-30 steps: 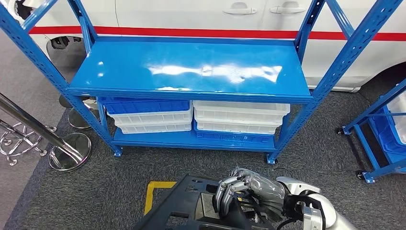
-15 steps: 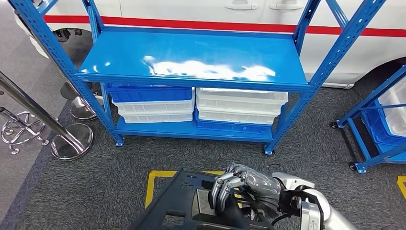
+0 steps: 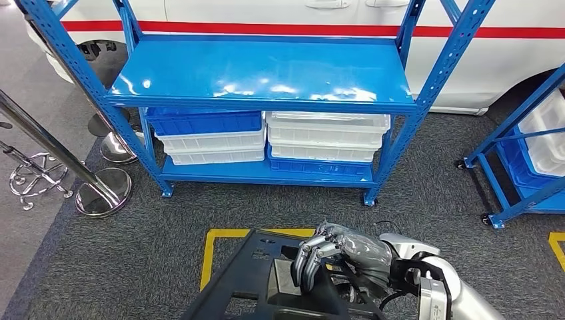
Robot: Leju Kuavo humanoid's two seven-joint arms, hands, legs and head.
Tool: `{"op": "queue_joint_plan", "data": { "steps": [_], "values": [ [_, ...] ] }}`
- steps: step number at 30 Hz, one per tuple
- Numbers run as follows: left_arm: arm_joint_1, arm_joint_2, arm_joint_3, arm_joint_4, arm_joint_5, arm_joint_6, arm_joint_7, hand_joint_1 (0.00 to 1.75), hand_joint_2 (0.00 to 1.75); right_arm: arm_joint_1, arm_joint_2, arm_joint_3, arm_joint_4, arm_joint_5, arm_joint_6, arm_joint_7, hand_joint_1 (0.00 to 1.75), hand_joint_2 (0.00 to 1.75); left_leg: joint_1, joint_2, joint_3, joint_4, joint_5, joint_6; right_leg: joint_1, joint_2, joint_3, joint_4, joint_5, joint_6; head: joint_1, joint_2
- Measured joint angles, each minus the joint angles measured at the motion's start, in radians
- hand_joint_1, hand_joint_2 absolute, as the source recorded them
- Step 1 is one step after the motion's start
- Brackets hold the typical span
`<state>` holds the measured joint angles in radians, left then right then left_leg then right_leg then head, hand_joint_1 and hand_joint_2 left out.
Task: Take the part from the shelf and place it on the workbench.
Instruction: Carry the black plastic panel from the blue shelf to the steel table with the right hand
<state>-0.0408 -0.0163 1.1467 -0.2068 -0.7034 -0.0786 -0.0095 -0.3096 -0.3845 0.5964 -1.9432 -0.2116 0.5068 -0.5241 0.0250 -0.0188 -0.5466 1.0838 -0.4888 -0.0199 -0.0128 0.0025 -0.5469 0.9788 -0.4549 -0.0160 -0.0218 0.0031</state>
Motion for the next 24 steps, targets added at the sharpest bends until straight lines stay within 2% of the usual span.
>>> {"op": "queue_joint_plan", "data": {
  "steps": [1, 2, 3, 5, 6, 7, 9, 10, 11, 12, 13, 14, 16, 18, 20, 21, 22, 24],
  "values": [
    [0.001, 0.000, 0.000, 0.000, 0.000, 0.001, 0.000, 0.00, 0.00, -0.005, 0.000, 0.000, 0.000, 0.001, 0.001, 0.000, 1.69, 1.75, 0.001, -0.014, 0.036, -0.057, 0.005, 0.003, 0.001, 0.005, -0.004, 0.002, 0.004, 0.006, 0.000, 0.000],
    [0.002, 0.000, 0.000, 0.000, 0.000, 0.002, 0.000, 0.00, 0.00, -0.010, 0.000, 0.001, 0.000, 0.002, 0.001, 0.000, 1.69, 1.75, 0.001, -0.025, 0.057, -0.094, 0.001, 0.005, 0.002, 0.009, -0.008, 0.004, 0.007, 0.011, 0.000, 0.000],
    [0.002, 0.000, 0.000, 0.000, 0.000, 0.002, 0.000, 0.00, 0.00, -0.014, 0.000, 0.001, 0.000, 0.004, 0.000, 0.000, 1.69, 1.75, -0.001, -0.026, 0.063, -0.106, -0.004, 0.008, 0.003, 0.015, -0.014, 0.006, 0.012, 0.018, 0.000, 0.000],
    [0.002, 0.000, 0.000, 0.000, -0.001, 0.002, 0.001, 0.00, 0.00, -0.017, 0.000, 0.001, 0.000, 0.007, -0.001, 0.000, 1.69, 1.75, 0.001, -0.009, 0.055, -0.113, -0.004, 0.019, 0.001, 0.025, -0.024, 0.015, 0.016, 0.030, 0.001, 0.000],
    [0.001, 0.000, 0.000, 0.000, -0.001, 0.002, 0.001, 0.00, 0.00, -0.018, 0.000, 0.002, 0.000, 0.009, -0.001, 0.000, 1.69, 1.75, 0.001, 0.000, 0.051, -0.113, 0.000, 0.028, 0.000, 0.023, -0.035, 0.032, 0.004, 0.035, 0.001, 0.000],
    [0.000, 0.000, 0.000, 0.000, -0.001, 0.001, 0.001, 0.00, 0.00, -0.019, -0.001, 0.002, 0.000, 0.011, -0.001, 0.000, 1.69, 1.75, 0.002, 0.010, 0.047, -0.115, 0.005, 0.036, -0.001, 0.019, -0.052, 0.068, -0.022, 0.039, 0.001, 0.000],
    [0.000, 0.000, 0.000, 0.000, -0.001, 0.001, 0.001, 0.00, 0.00, -0.021, -0.001, 0.002, 0.000, 0.014, -0.001, 0.000, 1.69, 1.75, -0.002, 0.029, 0.037, -0.114, 0.011, 0.047, -0.002, 0.009, -0.105, 0.191, -0.096, 0.046, 0.001, 0.000],
    [0.000, 0.000, 0.000, 0.000, -0.002, 0.001, 0.001, 0.00, 0.00, -0.021, -0.001, 0.003, 0.000, 0.014, -0.001, 0.000, 1.69, 1.75, -0.004, 0.039, 0.032, -0.114, 0.014, 0.051, -0.003, 0.008, -0.130, 0.253, -0.125, 0.048, 0.001, 0.000],
    [0.000, 0.000, 0.000, 0.000, -0.002, 0.001, 0.001, 0.00, 0.00, -0.021, -0.001, 0.004, 0.000, 0.014, -0.001, 0.000, 1.69, 1.75, -0.005, 0.048, 0.028, -0.113, 0.016, 0.052, -0.003, 0.007, -0.142, 0.290, -0.136, 0.050, 0.001, 0.000],
    [0.000, 0.000, 0.000, 0.000, -0.002, 0.001, 0.001, 0.00, 0.00, -0.021, -0.001, 0.005, 0.001, 0.014, -0.001, 0.000, 1.69, 1.75, -0.007, 0.058, 0.025, -0.113, 0.017, 0.053, -0.002, 0.005, -0.135, 0.291, -0.128, 0.049, 0.001, 0.000],
    [0.000, 0.000, 0.000, 0.000, -0.002, 0.001, 0.001, 0.00, 0.00, -0.021, -0.001, 0.006, 0.001, 0.014, -0.001, -0.001, 1.69, 1.75, -0.008, 0.067, 0.025, -0.113, 0.018, 0.052, -0.002, 0.000, -0.108, 0.253, -0.102, 0.046, 0.001, 0.000],
    [-0.001, 0.000, 0.000, 0.000, -0.002, 0.001, 0.001, 0.00, 0.00, -0.022, -0.001, 0.006, 0.001, 0.014, -0.001, -0.001, 1.69, 1.75, -0.009, 0.075, 0.026, -0.112, 0.018, 0.052, 0.001, -0.009, -0.068, 0.187, -0.068, 0.040, 0.001, 0.000],
    [-0.002, -0.002, 0.000, 0.000, -0.002, 0.001, 0.001, 0.00, 0.00, -0.026, -0.001, 0.007, 0.002, 0.014, -0.001, -0.001, 1.69, 1.75, -0.013, 0.091, 0.028, -0.111, 0.018, 0.049, 0.013, -0.052, 0.005, 0.055, -0.024, 0.021, 0.001, 0.000],
    [-0.002, -0.003, 0.000, 0.000, -0.002, 0.001, 0.001, 0.00, 0.00, -0.031, -0.001, 0.007, 0.002, 0.014, -0.001, -0.001, 1.69, 1.75, -0.016, 0.109, 0.026, -0.109, 0.019, 0.040, 0.025, -0.076, 0.022, 0.007, -0.021, 0.007, 0.001, 0.000],
    [-0.003, -0.003, 0.000, 0.000, -0.002, 0.002, 0.001, 0.00, 0.00, -0.033, -0.002, 0.007, 0.002, 0.014, 0.000, -0.001, 1.69, 1.75, -0.017, 0.124, 0.025, -0.107, 0.017, 0.030, 0.022, -0.058, 0.017, 0.000, -0.014, -0.002, 0.001, 0.000],
    [-0.004, -0.002, 0.000, 0.000, -0.003, 0.003, 0.001, 0.00, 0.00, -0.035, -0.002, 0.008, 0.002, 0.013, 0.002, 0.000, 1.69, 1.75, -0.017, 0.115, 0.021, -0.098, 0.007, 0.025, 0.018, -0.047, 0.016, -0.005, -0.008, -0.007, 0.001, 0.000],
    [-0.005, -0.002, 0.000, 0.000, -0.005, 0.004, 0.000, 0.00, 0.00, -0.037, -0.002, 0.008, 0.002, 0.013, 0.004, 0.000, 1.69, 1.75, -0.016, 0.094, 0.009, -0.070, -0.015, 0.021, 0.014, -0.038, 0.014, -0.010, -0.002, -0.012, 0.001, 0.000],
    [-0.005, 0.001, 0.000, 0.000, -0.012, 0.015, -0.002, 0.00, 0.00, -0.043, -0.001, 0.008, 0.004, 0.012, 0.009, 0.001, 1.69, 1.75, -0.013, 0.044, -0.043, 0.046, -0.084, 0.015, 0.010, -0.020, 0.007, -0.010, 0.004, -0.019, 0.001, 0.000]
  ]
}}
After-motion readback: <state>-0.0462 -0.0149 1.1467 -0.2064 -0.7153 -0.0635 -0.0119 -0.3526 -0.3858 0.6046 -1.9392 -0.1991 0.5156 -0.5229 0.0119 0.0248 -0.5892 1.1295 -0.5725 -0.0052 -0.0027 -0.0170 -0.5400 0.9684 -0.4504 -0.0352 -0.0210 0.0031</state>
